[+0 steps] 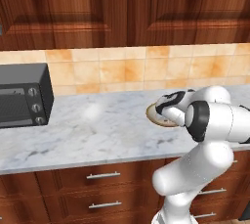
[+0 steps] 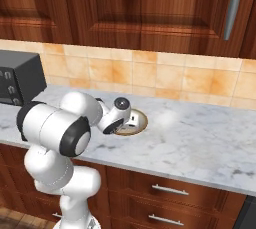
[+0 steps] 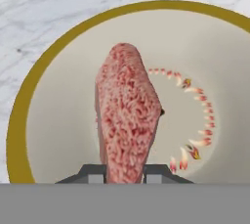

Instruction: Take the steak, mango, and pear from the freezer and place them in the bowl on the counter.

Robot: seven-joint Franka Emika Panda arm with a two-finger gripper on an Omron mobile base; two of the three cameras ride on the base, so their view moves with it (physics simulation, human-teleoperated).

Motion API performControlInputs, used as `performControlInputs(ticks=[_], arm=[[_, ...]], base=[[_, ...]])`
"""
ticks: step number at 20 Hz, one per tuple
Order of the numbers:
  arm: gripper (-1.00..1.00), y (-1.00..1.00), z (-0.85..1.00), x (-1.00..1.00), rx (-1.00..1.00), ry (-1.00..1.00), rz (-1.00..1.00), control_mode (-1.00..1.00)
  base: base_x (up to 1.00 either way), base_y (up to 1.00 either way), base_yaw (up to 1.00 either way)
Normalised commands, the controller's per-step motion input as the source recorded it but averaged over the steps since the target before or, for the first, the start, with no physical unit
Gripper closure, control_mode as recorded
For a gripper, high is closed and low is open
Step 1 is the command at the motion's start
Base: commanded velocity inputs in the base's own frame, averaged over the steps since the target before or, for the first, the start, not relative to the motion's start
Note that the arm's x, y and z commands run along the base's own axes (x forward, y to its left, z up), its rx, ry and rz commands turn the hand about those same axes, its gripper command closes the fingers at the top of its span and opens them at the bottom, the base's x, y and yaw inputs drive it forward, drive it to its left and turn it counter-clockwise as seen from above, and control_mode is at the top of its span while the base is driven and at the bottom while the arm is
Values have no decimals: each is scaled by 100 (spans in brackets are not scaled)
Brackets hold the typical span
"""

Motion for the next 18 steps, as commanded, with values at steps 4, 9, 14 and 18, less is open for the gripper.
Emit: performControlInputs(ticks=[4,9,14,18], arm=[[-100,-4,0,12,1,-2,0,-100],[-100,-4,14,-20,2,-21,2,-100],[-100,-3,68,-41,1,-17,0,-100],[-100,-29,99,-64,0,0,0,-100]], base=[[0,0,0],[0,0,0],[0,0,0],[0,0,0]])
